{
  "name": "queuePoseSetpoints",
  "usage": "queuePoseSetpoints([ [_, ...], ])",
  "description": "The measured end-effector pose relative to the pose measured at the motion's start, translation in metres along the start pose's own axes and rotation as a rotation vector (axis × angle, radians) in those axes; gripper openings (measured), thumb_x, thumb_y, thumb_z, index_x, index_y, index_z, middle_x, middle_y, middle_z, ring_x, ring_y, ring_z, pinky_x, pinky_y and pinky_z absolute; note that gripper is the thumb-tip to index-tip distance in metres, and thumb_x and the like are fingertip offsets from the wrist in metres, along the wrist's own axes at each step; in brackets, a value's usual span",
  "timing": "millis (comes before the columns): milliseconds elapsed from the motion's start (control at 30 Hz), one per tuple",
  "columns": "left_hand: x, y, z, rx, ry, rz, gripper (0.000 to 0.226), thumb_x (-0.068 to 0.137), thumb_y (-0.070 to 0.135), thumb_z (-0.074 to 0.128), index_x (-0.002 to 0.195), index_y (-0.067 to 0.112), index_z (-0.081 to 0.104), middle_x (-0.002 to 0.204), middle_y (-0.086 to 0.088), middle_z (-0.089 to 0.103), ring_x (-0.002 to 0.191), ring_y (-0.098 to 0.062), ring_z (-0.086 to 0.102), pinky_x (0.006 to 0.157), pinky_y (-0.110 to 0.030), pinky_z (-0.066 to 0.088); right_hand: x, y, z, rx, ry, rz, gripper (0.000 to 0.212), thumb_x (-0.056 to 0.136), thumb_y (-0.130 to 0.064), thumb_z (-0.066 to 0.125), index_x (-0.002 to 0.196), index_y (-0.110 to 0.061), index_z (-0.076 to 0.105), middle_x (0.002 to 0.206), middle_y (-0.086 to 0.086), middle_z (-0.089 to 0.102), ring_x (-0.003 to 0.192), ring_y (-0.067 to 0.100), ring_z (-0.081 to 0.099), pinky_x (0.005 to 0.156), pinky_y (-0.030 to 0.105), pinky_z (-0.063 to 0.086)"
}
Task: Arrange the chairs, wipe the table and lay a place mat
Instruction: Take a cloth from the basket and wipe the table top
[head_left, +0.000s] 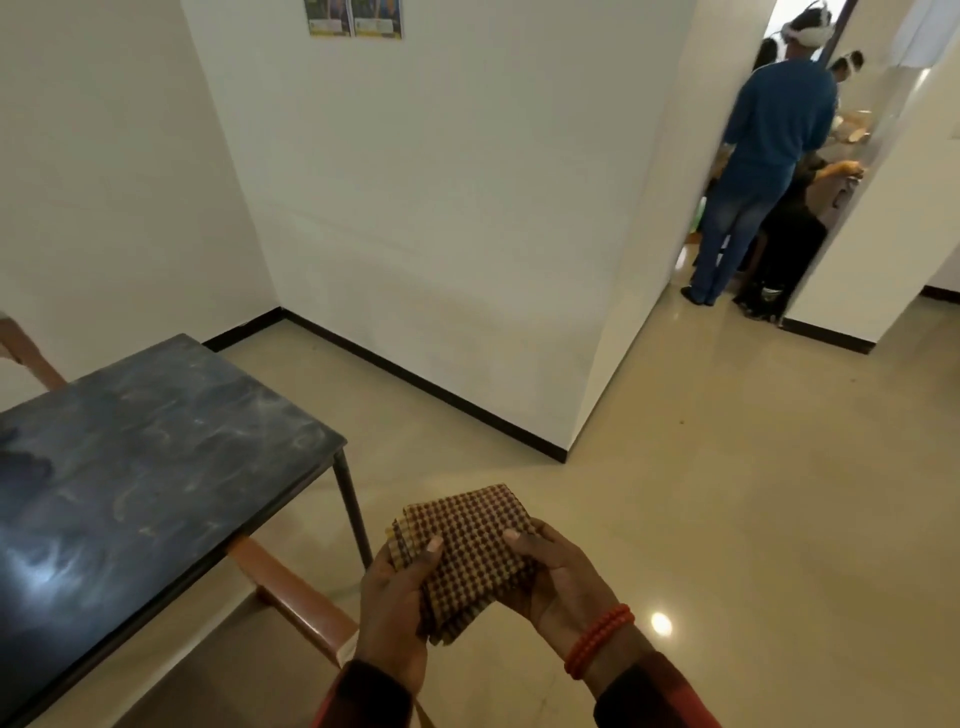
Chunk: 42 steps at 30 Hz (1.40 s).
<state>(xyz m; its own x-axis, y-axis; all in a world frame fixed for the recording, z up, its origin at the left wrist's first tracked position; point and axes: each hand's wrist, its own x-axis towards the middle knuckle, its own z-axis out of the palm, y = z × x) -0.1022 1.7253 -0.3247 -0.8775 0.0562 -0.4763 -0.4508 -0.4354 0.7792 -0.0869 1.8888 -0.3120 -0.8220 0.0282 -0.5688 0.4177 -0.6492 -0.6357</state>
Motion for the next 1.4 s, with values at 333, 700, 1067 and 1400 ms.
queuePoseSetpoints([
  [333, 0.082, 0.033, 0.053, -0.095, 0.191, 0.205, 0.031, 0.097, 0.011, 0.059, 0.128, 0.010, 0.062, 0.121, -0.013, 0.071, 0.114, -0.035, 0.066, 0.083, -0.046, 0.058, 0.113, -0.073, 0.024, 0.069, -0.251, 0.098, 0.034, 0.093, -0.015, 0.061, 0.124, -0.002, 0.064, 0.114, 0.017, 0.072, 0.106, 0.033, 0.065, 0.094, 0.049, 0.053],
  [700, 0.151, 0.066, 0.126, -0.296, 0.458, 0.352, 0.027, 0.098, 0.006, 0.057, 0.124, 0.009, 0.064, 0.117, -0.011, 0.074, 0.106, -0.028, 0.071, 0.076, -0.038, 0.060, 0.201, -0.115, 0.051, 0.212, -0.526, 0.317, 0.045, 0.095, -0.034, 0.057, 0.133, -0.010, 0.064, 0.140, 0.022, 0.059, 0.131, 0.041, 0.053, 0.113, 0.057, 0.037],
  [1067, 0.261, 0.102, 0.099, -0.493, 0.590, 0.370, 0.031, 0.097, 0.007, 0.058, 0.127, 0.011, 0.064, 0.118, -0.010, 0.074, 0.113, -0.031, 0.068, 0.091, -0.046, 0.058, 0.308, -0.132, 0.155, -0.084, -0.467, 0.465, 0.029, 0.099, -0.020, 0.055, 0.123, -0.005, 0.061, 0.117, 0.022, 0.072, 0.108, 0.037, 0.067, 0.082, 0.048, 0.062],
  [1400, 0.359, 0.193, 0.047, -0.523, 0.684, 0.327, 0.023, 0.094, 0.011, 0.065, 0.116, 0.014, 0.071, 0.113, -0.008, 0.075, 0.109, -0.032, 0.069, 0.086, -0.052, 0.060, 0.430, -0.144, 0.278, -0.294, -0.469, 0.417, 0.045, 0.087, -0.014, 0.064, 0.130, -0.004, 0.057, 0.124, 0.022, 0.066, 0.111, 0.040, 0.063, 0.081, 0.052, 0.055],
])
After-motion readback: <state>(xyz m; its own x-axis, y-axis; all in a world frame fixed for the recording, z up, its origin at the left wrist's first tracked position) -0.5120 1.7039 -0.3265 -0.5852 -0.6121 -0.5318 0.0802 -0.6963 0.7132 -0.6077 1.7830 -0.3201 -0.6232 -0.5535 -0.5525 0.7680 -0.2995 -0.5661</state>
